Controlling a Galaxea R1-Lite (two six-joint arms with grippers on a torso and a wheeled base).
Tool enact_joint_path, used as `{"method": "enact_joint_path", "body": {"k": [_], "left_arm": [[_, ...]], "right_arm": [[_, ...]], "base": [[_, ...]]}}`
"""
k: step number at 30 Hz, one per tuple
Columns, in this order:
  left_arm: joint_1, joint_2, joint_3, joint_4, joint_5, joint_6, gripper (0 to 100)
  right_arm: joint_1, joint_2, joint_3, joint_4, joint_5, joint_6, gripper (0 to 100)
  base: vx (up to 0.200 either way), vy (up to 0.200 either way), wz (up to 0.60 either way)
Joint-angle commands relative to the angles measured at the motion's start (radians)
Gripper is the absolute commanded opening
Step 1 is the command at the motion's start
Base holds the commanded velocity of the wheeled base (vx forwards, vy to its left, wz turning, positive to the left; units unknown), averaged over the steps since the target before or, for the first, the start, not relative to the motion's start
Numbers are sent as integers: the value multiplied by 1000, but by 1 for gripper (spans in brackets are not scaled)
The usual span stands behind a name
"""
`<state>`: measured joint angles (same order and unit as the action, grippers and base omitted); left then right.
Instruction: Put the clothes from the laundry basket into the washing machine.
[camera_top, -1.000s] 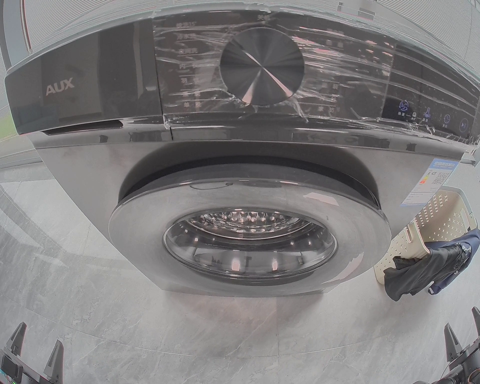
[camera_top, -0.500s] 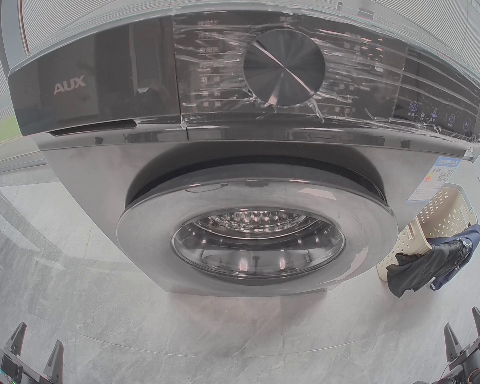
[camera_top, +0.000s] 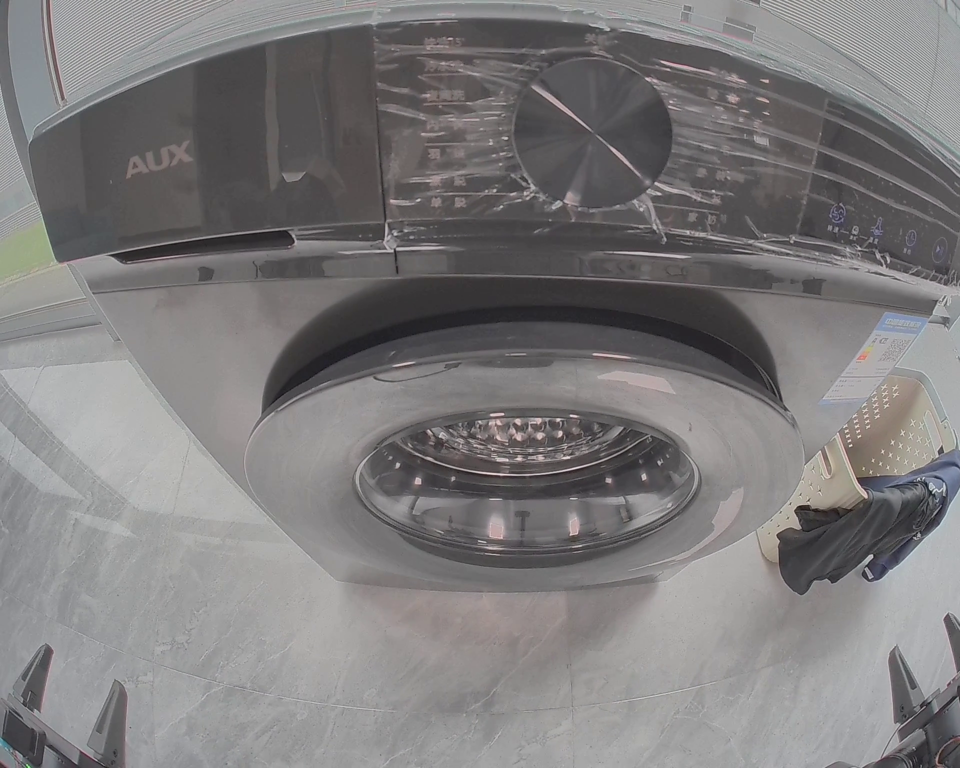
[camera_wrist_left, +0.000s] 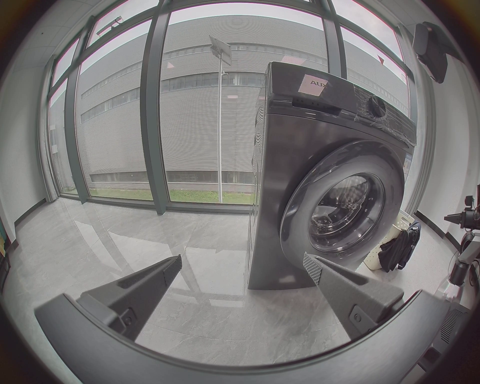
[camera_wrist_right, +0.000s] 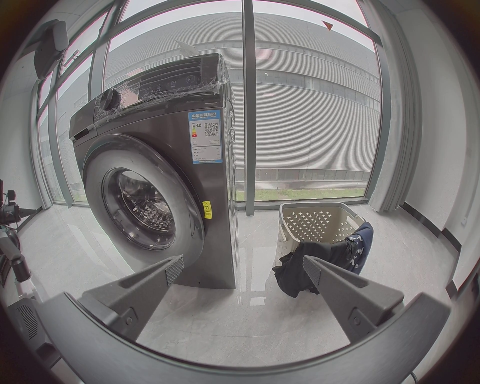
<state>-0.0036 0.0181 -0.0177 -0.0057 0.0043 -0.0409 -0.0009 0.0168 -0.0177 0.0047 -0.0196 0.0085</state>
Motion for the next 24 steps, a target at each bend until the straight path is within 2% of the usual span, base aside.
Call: {"method": "enact_joint_path", "body": {"k": [1,12,21,24], "left_arm": [[1,-18,18,0,0,1,100],[1,-18,18,0,0,1,100],[1,-18,18,0,2,-1,100],[1,-18,18,0,2,-1,100]], "right_arm": [[1,-11,16,0,0,1,100],[-1,-11,16,0,-3,2,100],[-1,-9,16,0,-3,4,100],[-1,-9,16,0,-5,4,100]], "base": [[0,0,0],[0,0,0],[0,-200,0],[0,0,0]]}}
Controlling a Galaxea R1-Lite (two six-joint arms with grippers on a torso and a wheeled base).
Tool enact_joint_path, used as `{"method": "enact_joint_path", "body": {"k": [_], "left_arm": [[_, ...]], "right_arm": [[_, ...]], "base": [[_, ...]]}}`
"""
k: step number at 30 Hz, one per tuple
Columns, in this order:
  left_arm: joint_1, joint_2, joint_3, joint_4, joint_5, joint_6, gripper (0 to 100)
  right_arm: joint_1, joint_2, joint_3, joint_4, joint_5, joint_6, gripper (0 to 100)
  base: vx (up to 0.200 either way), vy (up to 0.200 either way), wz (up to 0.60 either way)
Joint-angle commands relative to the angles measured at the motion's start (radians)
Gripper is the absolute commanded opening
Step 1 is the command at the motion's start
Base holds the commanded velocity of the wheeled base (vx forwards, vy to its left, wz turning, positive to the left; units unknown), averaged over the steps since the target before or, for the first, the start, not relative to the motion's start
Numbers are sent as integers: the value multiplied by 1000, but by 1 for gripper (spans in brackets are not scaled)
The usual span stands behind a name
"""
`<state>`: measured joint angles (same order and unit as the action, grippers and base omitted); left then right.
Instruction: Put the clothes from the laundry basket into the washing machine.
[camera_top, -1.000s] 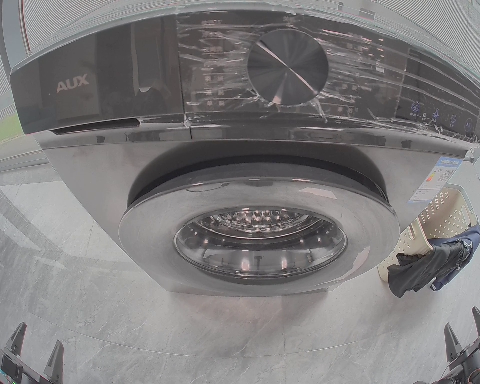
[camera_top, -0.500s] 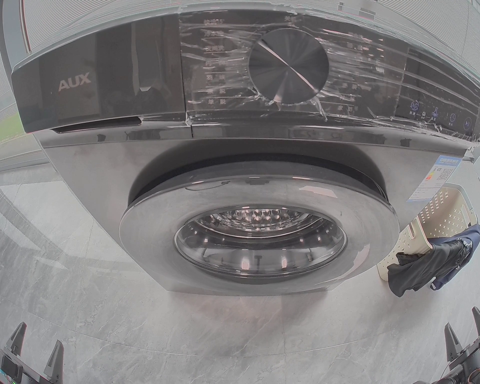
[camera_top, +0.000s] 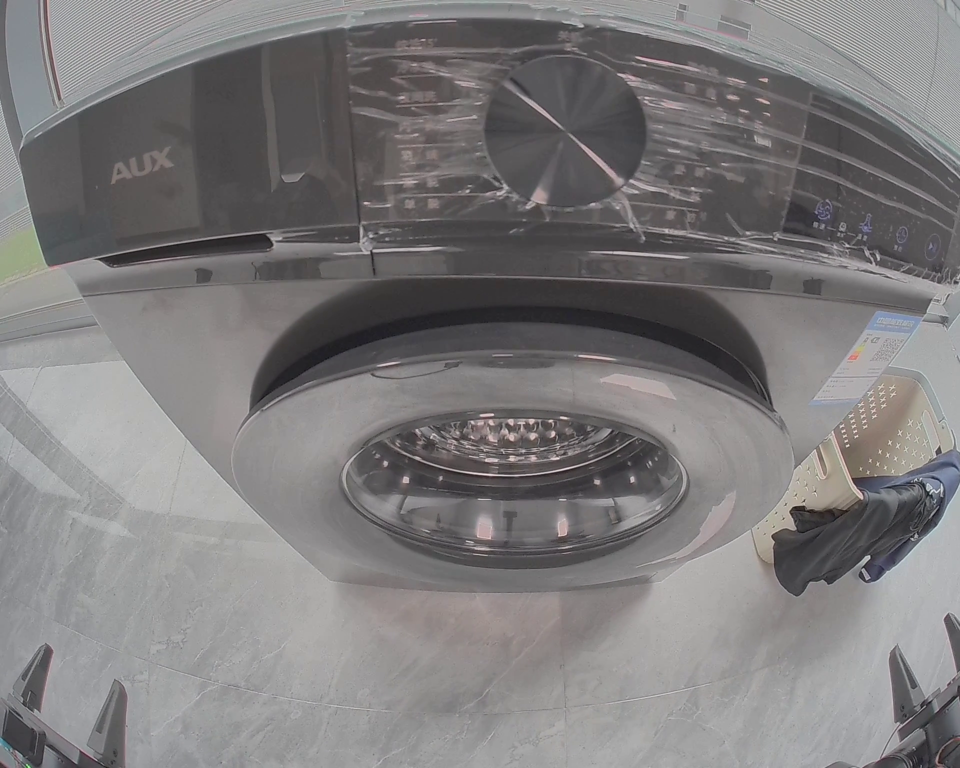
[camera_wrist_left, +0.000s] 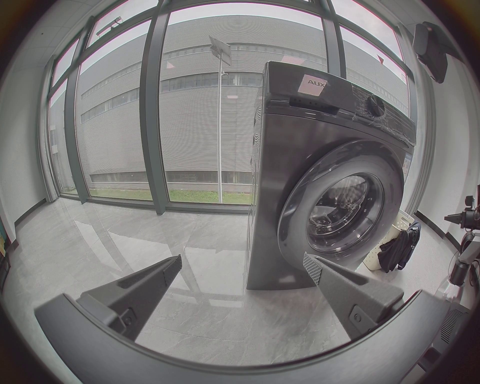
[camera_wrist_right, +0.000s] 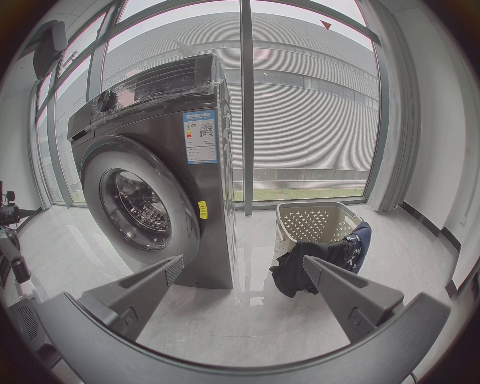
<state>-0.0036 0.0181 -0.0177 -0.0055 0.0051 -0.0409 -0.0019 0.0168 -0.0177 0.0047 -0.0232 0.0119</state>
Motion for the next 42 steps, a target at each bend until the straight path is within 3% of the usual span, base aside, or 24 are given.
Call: {"method": "enact_joint_path", "body": {"k": [1,15,21,36,38,41,42], "left_arm": [[1,-18,18,-1,1,-1,100],[1,-18,18,-1,1,-1,100],[1,-18,18,-1,1,-2,100],[1,-18,18,-1,-1,-2,100],[1,-18,18,-1,1,-2,100],[1,-18,18,-1,1,-2,100],[1,-18,18,-1,-1,-2,100]], "right_arm": [[0,-9,16,0,-1,-1,100],[0,-9,16,0,-1,-1,100],[0,-8,16,0,0,-1,100],[0,-11,16,0,-4,10,100],[0,-15,-1,-15,3,2,100],[0,17,-140,-52,3,5,100],[0,22,-146,-51,3,5,100]], "base": [[0,0,0],[0,0,0],[200,0,0],[0,0,0],[0,0,0],[0,0,0],[0,0,0]]}}
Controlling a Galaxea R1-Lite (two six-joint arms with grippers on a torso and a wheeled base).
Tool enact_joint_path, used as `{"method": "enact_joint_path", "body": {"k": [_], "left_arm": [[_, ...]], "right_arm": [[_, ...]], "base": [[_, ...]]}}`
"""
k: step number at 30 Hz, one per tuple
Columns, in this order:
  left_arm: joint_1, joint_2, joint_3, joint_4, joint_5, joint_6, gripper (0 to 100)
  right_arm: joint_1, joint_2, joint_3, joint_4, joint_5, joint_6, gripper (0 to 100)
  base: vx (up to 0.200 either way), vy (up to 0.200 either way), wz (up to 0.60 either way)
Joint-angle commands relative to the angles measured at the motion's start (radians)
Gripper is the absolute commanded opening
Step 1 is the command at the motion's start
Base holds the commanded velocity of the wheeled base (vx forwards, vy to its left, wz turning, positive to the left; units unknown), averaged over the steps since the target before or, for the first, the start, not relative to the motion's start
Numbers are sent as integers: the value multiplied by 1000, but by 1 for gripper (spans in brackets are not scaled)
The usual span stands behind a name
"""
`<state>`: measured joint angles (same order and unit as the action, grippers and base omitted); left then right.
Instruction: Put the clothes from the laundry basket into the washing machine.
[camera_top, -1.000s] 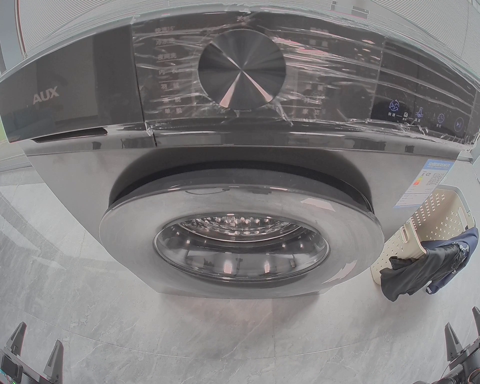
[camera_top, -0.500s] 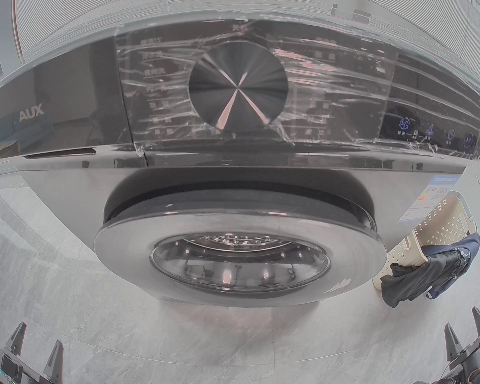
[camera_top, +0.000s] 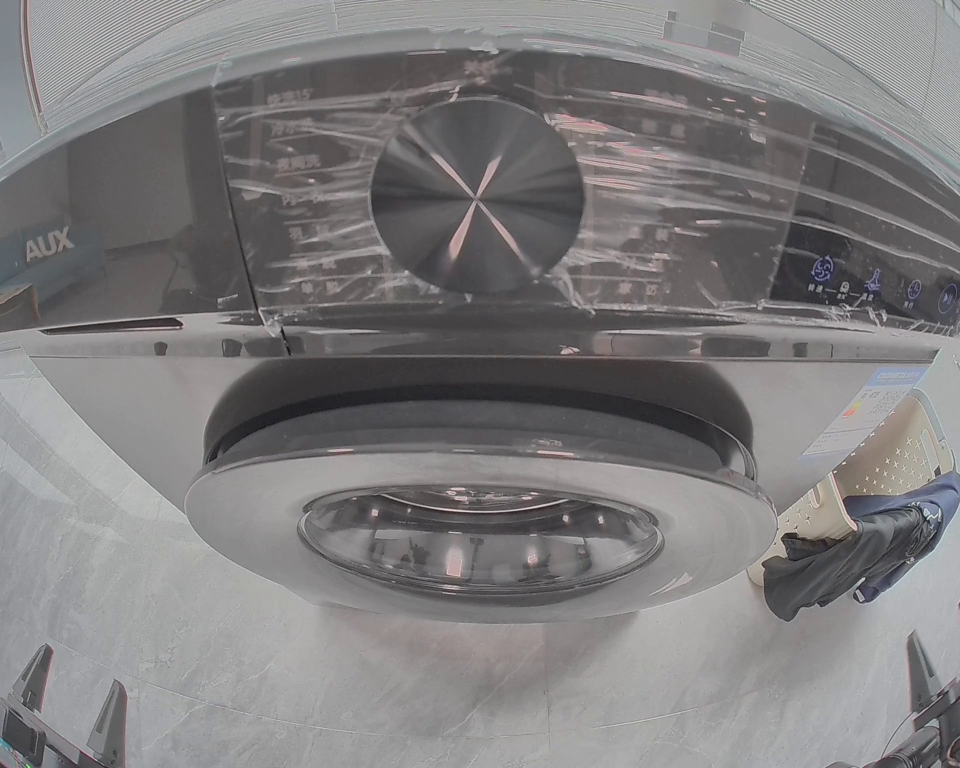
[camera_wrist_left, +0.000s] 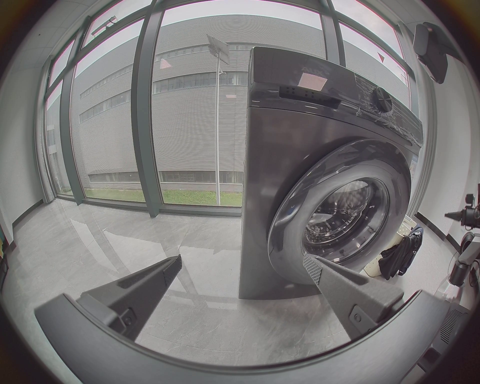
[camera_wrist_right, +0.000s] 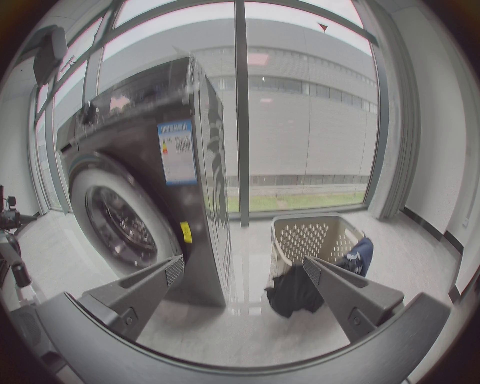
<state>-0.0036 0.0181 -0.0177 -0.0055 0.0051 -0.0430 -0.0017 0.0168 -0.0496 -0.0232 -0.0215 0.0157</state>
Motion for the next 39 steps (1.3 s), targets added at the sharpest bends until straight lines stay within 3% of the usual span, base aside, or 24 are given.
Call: {"method": "enact_joint_path", "body": {"k": [1,2,4,5,6,8,10,13,18,27,33,39], "left_arm": [[1,-18,18,-1,-1,0,100],[1,-18,18,-1,-1,0,100],[1,-18,18,-1,-1,0,100],[1,-18,18,-1,-1,0,100],[1,-18,18,-1,-1,0,100],[1,-18,18,-1,1,-2,100],[1,-18,18,-1,1,-2,100],[1,-18,18,-1,-1,0,100],[1,-18,18,-1,1,0,100],[1,-18,18,-1,1,0,100],[1,-18,18,-1,1,0,100],[1,-18,18,-1,1,0,100]], "right_arm": [[5,81,-162,8,6,-2,100],[12,112,-177,26,21,-2,100],[51,178,-190,60,114,3,100],[51,178,-190,60,114,3,100],[75,284,-185,65,201,9,100],[94,396,-191,49,273,36,100],[111,494,-208,35,334,70,100],[134,621,-222,-21,382,72,100],[229,842,-230,-178,374,75,100],[339,1151,-251,-492,241,107,100],[456,1218,-302,-509,140,184,100],[480,1244,-328,-511,127,213,100]], "base": [[0,0,0],[0,0,0],[0,0,0],[0,0,0],[0,0,0],[0,0,0],[0,0,0],[0,0,0],[0,0,0],[0,0,0],[0,0,0],[0,0,0]]}}
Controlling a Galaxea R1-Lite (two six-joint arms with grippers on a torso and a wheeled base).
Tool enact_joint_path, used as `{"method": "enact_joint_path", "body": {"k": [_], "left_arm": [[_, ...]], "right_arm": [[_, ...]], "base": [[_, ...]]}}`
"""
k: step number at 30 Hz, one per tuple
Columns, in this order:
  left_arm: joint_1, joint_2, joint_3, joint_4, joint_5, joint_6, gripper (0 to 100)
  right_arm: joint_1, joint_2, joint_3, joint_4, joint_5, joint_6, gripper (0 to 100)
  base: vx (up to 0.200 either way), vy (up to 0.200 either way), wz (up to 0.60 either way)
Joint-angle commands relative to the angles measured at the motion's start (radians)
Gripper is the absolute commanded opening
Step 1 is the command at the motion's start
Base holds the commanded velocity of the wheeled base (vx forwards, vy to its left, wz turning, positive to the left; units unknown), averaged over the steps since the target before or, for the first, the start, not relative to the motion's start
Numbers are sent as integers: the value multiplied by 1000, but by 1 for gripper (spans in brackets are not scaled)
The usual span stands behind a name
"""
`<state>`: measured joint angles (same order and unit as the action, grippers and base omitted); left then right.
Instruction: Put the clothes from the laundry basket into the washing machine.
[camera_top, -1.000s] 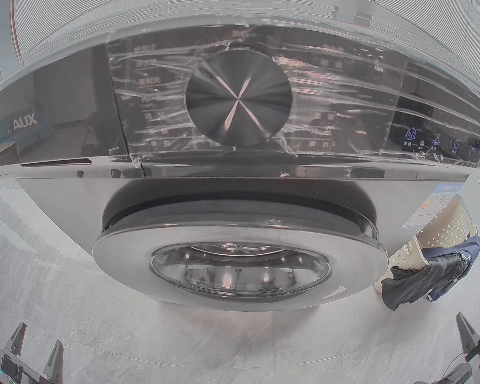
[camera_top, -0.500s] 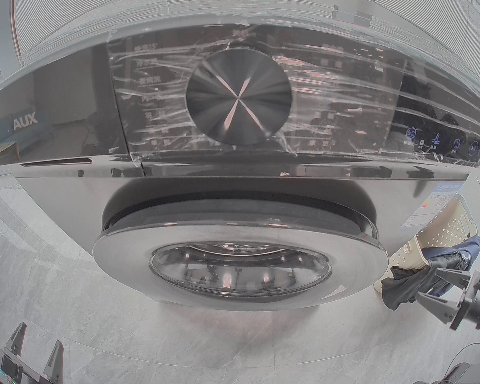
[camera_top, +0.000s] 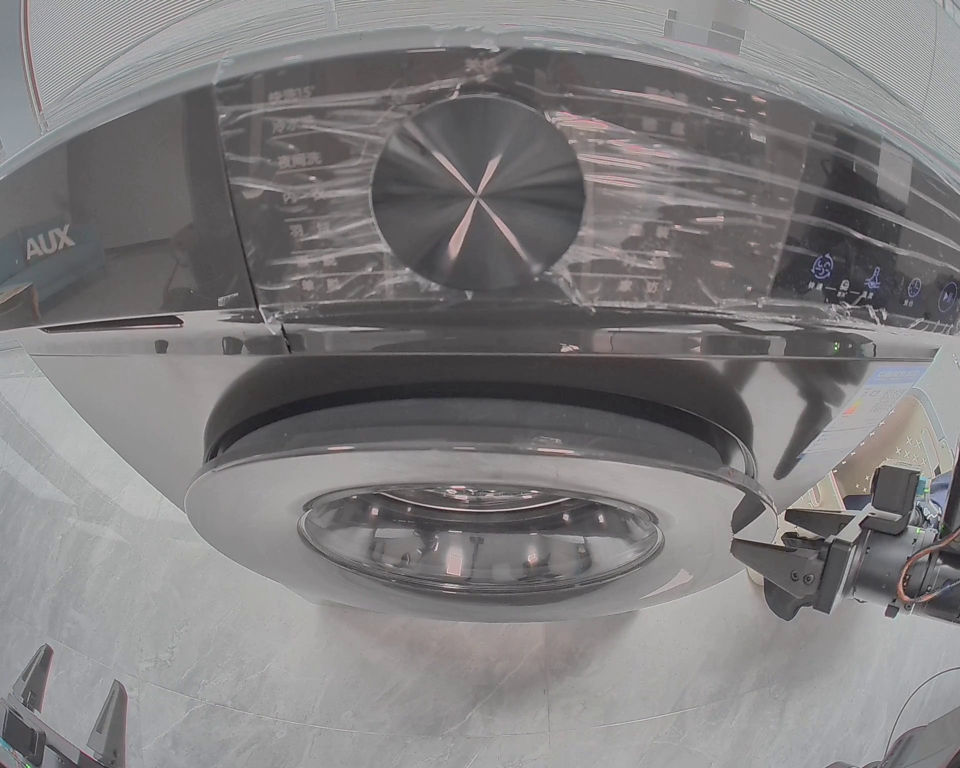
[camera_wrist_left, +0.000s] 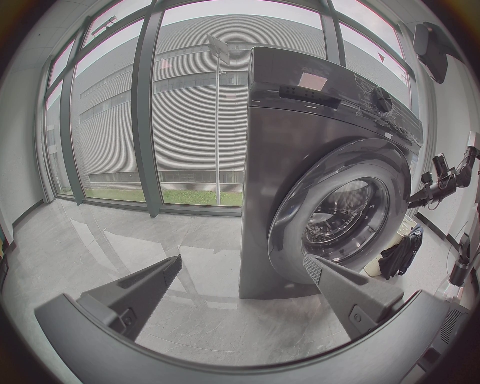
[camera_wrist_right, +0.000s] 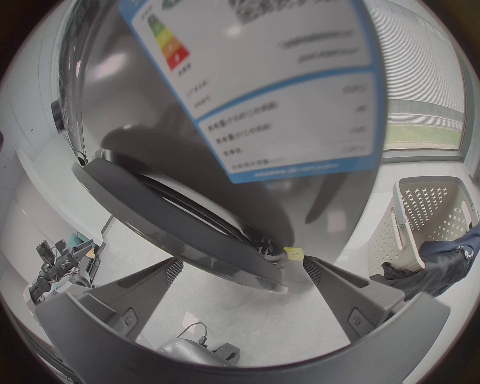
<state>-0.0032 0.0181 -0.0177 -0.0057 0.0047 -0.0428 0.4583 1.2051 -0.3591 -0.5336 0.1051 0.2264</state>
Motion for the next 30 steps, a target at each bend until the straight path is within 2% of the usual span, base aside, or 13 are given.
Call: {"method": "enact_joint_path", "body": {"k": [1,6,16,23,30], "left_arm": [[0,-18,18,0,0,0,100],[0,-18,18,0,0,0,100],[0,-18,18,0,1,0,100],[0,-18,18,0,1,0,100],[0,-18,18,0,0,0,100]], "right_arm": [[22,56,-21,0,1,4,100],[40,70,-21,0,4,16,100],[120,65,26,1,7,34,100],[118,5,98,3,10,25,100],[112,2,94,0,7,31,100]], "base": [[0,0,0],[0,0,0],[0,0,0],[0,0,0],[0,0,0]]}}
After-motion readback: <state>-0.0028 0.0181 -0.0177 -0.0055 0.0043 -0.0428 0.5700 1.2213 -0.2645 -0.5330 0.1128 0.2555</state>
